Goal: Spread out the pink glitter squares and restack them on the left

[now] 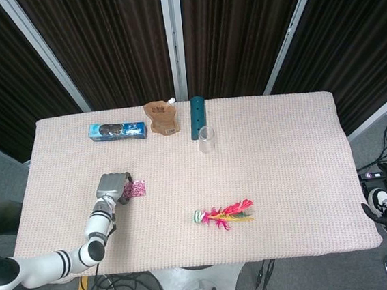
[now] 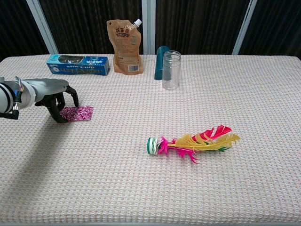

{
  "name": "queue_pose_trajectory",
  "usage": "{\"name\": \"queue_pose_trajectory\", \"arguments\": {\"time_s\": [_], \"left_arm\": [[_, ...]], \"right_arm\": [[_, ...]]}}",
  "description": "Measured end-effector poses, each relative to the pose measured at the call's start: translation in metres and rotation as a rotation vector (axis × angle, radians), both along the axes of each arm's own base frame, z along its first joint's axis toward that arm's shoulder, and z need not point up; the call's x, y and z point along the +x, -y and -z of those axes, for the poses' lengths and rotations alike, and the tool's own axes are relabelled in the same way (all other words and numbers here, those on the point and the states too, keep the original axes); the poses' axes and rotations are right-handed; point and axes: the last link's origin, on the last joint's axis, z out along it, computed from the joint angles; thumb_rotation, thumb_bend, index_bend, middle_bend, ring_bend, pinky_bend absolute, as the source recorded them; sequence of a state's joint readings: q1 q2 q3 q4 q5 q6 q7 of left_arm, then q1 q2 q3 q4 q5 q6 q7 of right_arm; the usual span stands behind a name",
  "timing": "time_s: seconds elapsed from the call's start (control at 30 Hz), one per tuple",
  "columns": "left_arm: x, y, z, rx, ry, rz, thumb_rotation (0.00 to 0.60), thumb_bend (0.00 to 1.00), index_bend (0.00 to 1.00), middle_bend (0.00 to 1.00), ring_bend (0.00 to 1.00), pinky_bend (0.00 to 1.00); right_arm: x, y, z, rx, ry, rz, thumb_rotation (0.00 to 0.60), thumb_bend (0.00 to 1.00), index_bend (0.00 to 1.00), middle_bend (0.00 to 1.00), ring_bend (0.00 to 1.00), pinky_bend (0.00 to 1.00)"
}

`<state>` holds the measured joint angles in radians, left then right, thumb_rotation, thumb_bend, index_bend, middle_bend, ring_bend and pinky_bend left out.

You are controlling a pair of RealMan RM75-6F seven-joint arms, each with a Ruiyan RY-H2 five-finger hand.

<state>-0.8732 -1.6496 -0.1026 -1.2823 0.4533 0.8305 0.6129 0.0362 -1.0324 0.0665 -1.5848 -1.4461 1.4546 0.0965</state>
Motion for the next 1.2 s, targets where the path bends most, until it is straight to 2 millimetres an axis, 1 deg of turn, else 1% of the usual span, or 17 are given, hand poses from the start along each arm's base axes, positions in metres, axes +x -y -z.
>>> {"name": "queue_pose_trajectory", "arguments": {"time_s": [0.27,0.37,0.47,0.53,0.6,0.67,0.7,0.77,0.9,0.97,1.07,1.2], "left_arm": [[0.002,0.001,-0.003,-0.001,0.012,0.004,0.600,0.30,0.27,0.89,0.92,0.87],[0.004,0.001,-0.011,0.024,0.036,0.009,0.600,0.30,0.27,0.88,0.92,0.87],[0.003,-0.002,-0.030,0.083,0.064,0.021,0.600,0.30,0.27,0.84,0.88,0.86],[-0.003,-0.005,-0.049,0.144,0.082,0.027,0.600,0.30,0.27,0.78,0.82,0.84],[-0.012,-0.007,-0.070,0.211,0.095,0.029,0.600,0.30,0.28,0.69,0.72,0.76],[-0.022,-0.007,-0.088,0.273,0.099,0.032,0.600,0.30,0.28,0.60,0.61,0.65],[-0.029,-0.005,-0.099,0.313,0.099,0.035,0.600,0.30,0.28,0.56,0.56,0.60],[-0.040,-0.001,-0.115,0.372,0.095,0.043,0.600,0.30,0.29,0.47,0.46,0.53],[-0.068,0.018,-0.148,0.499,0.074,0.065,0.600,0.29,0.29,0.31,0.31,0.43],[-0.079,0.030,-0.159,0.540,0.056,0.081,0.600,0.29,0.29,0.27,0.26,0.37],[-0.097,0.056,-0.175,0.582,0.013,0.111,0.600,0.29,0.29,0.25,0.22,0.32],[-0.113,0.096,-0.191,0.603,-0.034,0.137,0.600,0.29,0.29,0.24,0.22,0.30]], "right_arm": [[0.000,0.000,-0.001,-0.004,0.001,-0.002,0.376,0.19,0.08,0.09,0.00,0.00],[0.000,0.000,-0.002,-0.008,0.002,-0.003,0.374,0.19,0.08,0.09,0.00,0.00],[0.000,0.000,-0.004,-0.012,0.004,-0.004,0.379,0.19,0.08,0.09,0.00,0.00],[0.000,0.000,-0.004,-0.014,0.007,-0.007,0.378,0.19,0.08,0.09,0.00,0.00],[0.001,0.001,-0.004,-0.014,0.014,-0.011,0.386,0.19,0.08,0.09,0.00,0.00],[0.001,0.001,-0.004,-0.010,0.023,-0.016,0.391,0.19,0.08,0.09,0.00,0.00],[0.001,0.002,-0.004,-0.005,0.031,-0.019,0.393,0.19,0.08,0.09,0.00,0.00],[0.001,0.003,-0.003,0.004,0.044,-0.024,0.394,0.19,0.08,0.09,0.00,0.00],[0.000,0.006,-0.001,0.025,0.076,-0.037,0.411,0.19,0.08,0.08,0.00,0.00],[0.001,0.008,0.001,0.030,0.089,-0.046,0.412,0.19,0.08,0.07,0.00,0.00],[0.002,0.010,0.002,0.026,0.101,-0.069,0.411,0.19,0.08,0.07,0.00,0.00],[0.004,0.010,0.003,0.019,0.117,-0.072,0.403,0.20,0.08,0.05,0.00,0.00]]}}
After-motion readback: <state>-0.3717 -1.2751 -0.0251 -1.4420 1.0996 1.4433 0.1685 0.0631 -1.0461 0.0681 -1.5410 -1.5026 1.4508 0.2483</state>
